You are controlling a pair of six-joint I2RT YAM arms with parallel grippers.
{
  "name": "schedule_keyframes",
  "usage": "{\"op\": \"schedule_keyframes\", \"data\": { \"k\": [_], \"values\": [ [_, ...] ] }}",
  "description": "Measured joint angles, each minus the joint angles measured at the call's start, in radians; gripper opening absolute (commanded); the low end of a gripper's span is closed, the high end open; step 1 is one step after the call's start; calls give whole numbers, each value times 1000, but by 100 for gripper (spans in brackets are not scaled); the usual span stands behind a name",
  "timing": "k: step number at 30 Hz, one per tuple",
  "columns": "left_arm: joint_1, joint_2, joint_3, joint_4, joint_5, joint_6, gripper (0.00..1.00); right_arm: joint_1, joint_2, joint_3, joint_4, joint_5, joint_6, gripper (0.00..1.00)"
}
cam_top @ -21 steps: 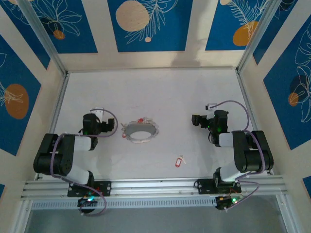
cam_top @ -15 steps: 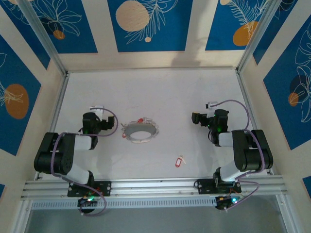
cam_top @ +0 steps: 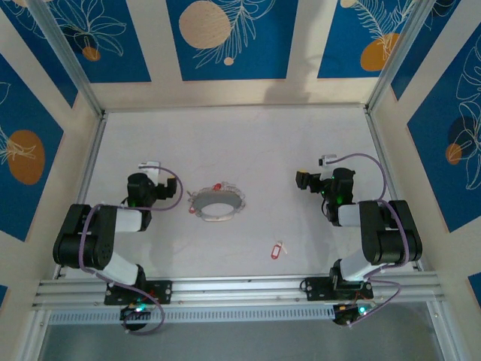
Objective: Put the keys on the keyring
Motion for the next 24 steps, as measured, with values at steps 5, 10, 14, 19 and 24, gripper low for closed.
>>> {"op": "schedule_keyframes", "data": {
  "k": [5, 10, 14, 19, 24],
  "values": [
    [0, 0, 5, 6, 0, 0, 100, -14, 0, 1, 16, 3, 23, 99],
    [0, 0, 5, 7, 0, 0, 100, -44, -1, -47, 89, 21, 65, 99],
    [0, 0, 5, 8, 0, 0, 100, -47, -1, -48, 105, 24, 73, 99],
    [0, -19, 21, -45, 10, 2, 100, -47, -40, -72, 113, 32, 87, 99],
    [0, -206, 200, -395, 50, 9, 100, -47, -267, -46, -70, 39, 114, 99]
  ]
}}
